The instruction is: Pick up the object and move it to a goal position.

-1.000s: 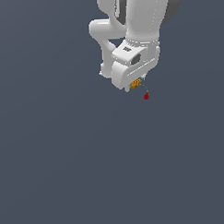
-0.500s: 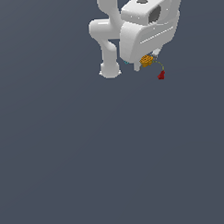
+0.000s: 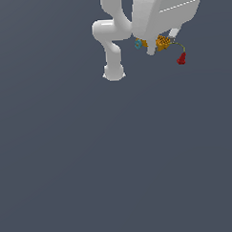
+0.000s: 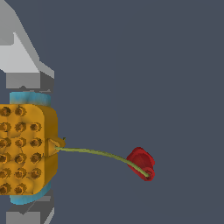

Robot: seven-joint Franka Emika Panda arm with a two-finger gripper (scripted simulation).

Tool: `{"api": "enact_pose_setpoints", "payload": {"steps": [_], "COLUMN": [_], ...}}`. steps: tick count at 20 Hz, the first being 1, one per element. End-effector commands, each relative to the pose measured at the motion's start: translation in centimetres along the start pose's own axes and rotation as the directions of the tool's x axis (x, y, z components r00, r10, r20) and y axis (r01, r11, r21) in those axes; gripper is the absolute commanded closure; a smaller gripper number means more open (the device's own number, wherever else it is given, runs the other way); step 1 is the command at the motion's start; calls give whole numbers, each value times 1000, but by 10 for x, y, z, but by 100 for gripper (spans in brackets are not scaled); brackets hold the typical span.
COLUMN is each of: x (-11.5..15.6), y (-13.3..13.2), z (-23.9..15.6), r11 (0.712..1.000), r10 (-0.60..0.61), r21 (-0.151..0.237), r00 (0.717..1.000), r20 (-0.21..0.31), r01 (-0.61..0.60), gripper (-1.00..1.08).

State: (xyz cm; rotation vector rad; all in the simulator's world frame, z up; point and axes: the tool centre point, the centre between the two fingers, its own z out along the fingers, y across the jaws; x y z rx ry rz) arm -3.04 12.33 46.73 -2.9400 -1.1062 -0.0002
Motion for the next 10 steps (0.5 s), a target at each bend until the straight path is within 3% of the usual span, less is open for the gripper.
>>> {"api": "enact_pose_setpoints", "payload": {"steps": [1,10], "x": [2,6], "y": [0,0], "z": [-9,-19], "r11": [1000,1000], "r10": [1,1], "r21": [0,0], "r00": [1000,1000], "r20": [0,0], "r01": [-1,-1], "gripper": [108,108]}}
